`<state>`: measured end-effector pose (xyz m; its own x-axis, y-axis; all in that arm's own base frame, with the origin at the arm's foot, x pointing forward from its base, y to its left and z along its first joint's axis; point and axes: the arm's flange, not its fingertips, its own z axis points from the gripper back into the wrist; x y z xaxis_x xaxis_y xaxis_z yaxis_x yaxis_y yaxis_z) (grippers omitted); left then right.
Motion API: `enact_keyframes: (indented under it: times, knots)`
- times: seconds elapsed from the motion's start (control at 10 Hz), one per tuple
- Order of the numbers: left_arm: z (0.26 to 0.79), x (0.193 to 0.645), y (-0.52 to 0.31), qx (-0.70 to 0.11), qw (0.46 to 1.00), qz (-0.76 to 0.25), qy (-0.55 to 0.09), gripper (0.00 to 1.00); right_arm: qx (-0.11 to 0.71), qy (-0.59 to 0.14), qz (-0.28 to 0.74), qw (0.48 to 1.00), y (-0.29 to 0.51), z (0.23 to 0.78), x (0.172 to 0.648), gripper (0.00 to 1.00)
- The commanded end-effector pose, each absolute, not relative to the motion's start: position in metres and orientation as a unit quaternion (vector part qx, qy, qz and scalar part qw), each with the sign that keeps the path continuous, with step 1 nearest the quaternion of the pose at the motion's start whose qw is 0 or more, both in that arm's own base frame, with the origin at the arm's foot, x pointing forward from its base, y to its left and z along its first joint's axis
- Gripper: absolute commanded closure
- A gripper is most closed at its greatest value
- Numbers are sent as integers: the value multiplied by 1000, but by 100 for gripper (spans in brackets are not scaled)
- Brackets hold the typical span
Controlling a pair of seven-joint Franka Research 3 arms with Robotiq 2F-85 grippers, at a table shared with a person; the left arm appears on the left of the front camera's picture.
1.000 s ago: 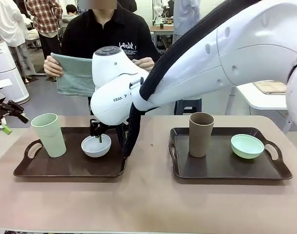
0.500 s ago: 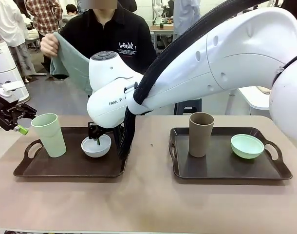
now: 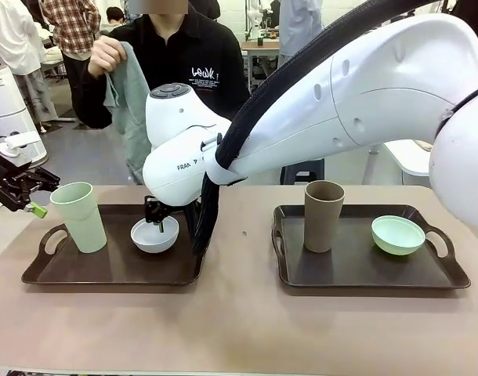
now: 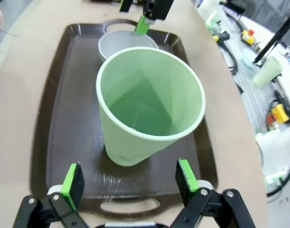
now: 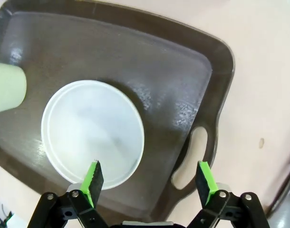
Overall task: Set up a tray with a mat and arrange the tableware.
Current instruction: Pick up the Picnic Bowl and Reusable plastic cup from the Handle tray in front of the human's position and hold them in the air.
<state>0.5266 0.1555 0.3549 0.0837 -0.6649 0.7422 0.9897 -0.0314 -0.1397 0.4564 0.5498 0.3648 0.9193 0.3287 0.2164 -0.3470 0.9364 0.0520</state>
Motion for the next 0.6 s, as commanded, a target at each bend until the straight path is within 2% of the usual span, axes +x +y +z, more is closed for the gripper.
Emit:
enact_keyframes:
  times: [0.0, 0.5]
  knots:
    - [342, 522, 141, -333, 649, -634, -257, 0, 54, -136, 144, 979, 559, 353, 468, 0]
    - [320, 520, 127, -358, 636, -633, -260, 0, 80, -103, 145, 981, 575, 323, 477, 0]
